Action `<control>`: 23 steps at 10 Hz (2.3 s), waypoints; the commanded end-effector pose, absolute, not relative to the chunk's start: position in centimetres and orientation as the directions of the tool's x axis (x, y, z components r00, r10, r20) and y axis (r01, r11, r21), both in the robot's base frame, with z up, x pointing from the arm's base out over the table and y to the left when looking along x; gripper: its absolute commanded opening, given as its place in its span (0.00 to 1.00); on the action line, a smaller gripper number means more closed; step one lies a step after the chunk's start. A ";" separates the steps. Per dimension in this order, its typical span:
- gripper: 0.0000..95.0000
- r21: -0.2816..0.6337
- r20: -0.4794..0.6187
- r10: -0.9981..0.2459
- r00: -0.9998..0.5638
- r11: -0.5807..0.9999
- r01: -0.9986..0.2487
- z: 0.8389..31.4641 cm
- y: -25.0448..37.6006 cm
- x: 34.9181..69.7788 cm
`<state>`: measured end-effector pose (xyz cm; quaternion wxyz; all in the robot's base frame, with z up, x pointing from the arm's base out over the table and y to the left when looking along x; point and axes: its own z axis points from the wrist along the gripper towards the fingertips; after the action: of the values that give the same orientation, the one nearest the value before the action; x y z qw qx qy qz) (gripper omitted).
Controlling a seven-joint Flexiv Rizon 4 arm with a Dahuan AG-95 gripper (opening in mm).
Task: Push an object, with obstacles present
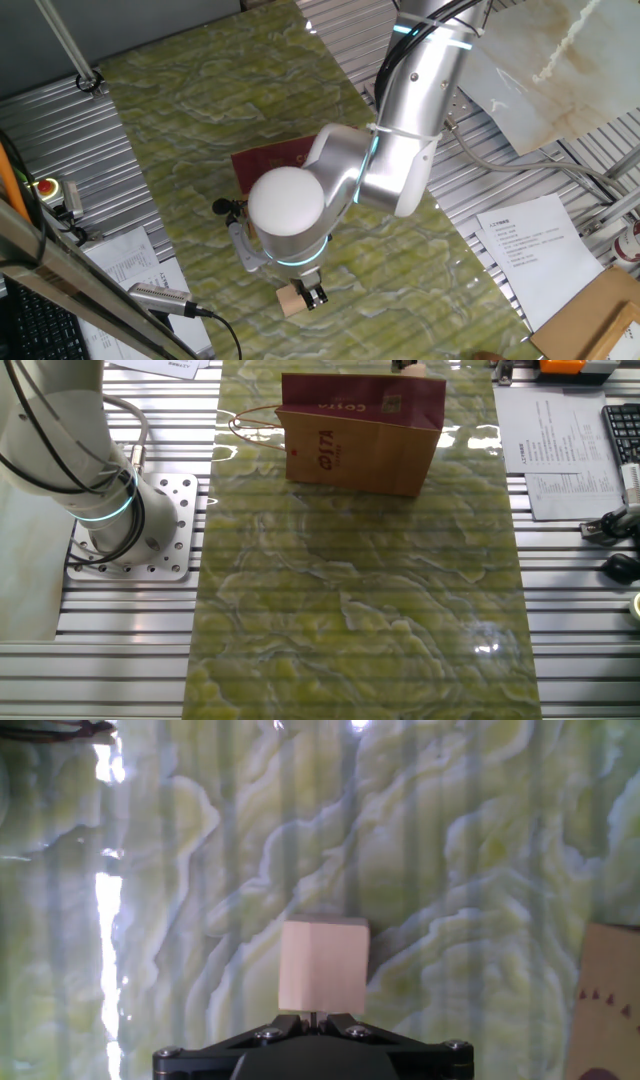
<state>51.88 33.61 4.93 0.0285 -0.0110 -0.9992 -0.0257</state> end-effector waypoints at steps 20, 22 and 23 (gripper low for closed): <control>0.00 0.045 0.097 0.013 -0.995 0.999 0.018 4.4 34.0 51.3; 0.00 0.048 0.101 0.018 -0.995 0.999 0.023 4.1 34.8 50.8; 0.00 0.047 0.098 0.029 -0.995 0.998 0.033 3.9 35.6 50.6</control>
<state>50.40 35.73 4.07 0.0502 -0.0153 -0.9983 -0.0250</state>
